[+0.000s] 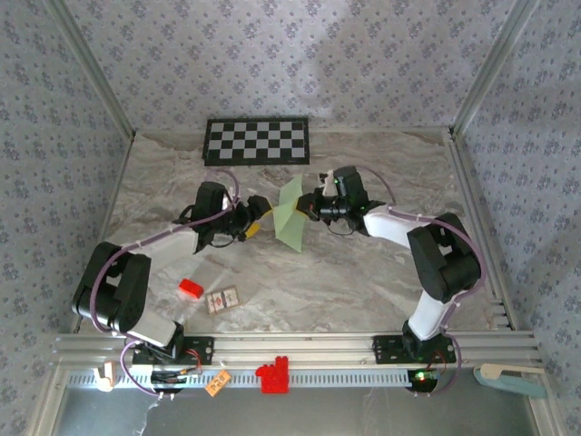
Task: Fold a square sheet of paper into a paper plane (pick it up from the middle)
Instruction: Turn over the paper at the center of the table.
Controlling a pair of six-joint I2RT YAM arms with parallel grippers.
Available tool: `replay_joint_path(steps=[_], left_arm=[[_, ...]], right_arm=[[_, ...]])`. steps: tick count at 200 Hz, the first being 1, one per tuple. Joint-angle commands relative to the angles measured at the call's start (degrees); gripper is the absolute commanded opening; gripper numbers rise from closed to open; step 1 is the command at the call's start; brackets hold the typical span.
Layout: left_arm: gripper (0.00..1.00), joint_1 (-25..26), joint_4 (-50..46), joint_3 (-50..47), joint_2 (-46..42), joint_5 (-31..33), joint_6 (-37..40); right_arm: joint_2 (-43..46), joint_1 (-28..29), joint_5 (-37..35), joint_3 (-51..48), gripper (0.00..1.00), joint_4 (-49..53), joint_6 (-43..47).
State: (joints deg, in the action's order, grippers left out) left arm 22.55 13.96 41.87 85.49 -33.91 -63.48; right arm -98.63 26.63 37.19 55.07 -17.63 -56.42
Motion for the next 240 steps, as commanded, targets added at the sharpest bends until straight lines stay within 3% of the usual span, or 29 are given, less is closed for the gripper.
replay_joint_path(steps=[1, 53, 110, 187, 221, 240], left_arm=[[0.9, 0.59, 14.25, -1.19, -1.38, -6.05, -6.19], [0.89, 2.94, 19.88, 0.16, 0.5, -8.48, -8.57], [0.6, 2.69, 22.4, -0.55, -0.12, -7.97, -10.36], [0.32, 1.42, 21.79, -1.8, -0.11, -6.3, -10.7], [0.16, 1.45, 21.29, -1.53, 0.39, -6.37, -10.07], [0.11, 1.22, 18.99, -0.85, 0.42, -6.18, -8.19]], right_arm=[[1.97, -0.7, 5.02, -0.14, 0.03, -6.14, -4.73], [2.75, -1.1, 8.15, -0.39, 0.04, -12.25, -10.44], [2.77, -1.92, 8.66, -1.26, 0.05, -14.5, -12.18], [2.96, -2.6, 9.08, -2.16, 0.08, -14.01, -11.69], [3.6, -2.9, 8.63, -1.99, 0.14, -11.3, -9.84], [4.92, -3.41, 7.47, -1.81, 0.25, -6.74, -7.06]])
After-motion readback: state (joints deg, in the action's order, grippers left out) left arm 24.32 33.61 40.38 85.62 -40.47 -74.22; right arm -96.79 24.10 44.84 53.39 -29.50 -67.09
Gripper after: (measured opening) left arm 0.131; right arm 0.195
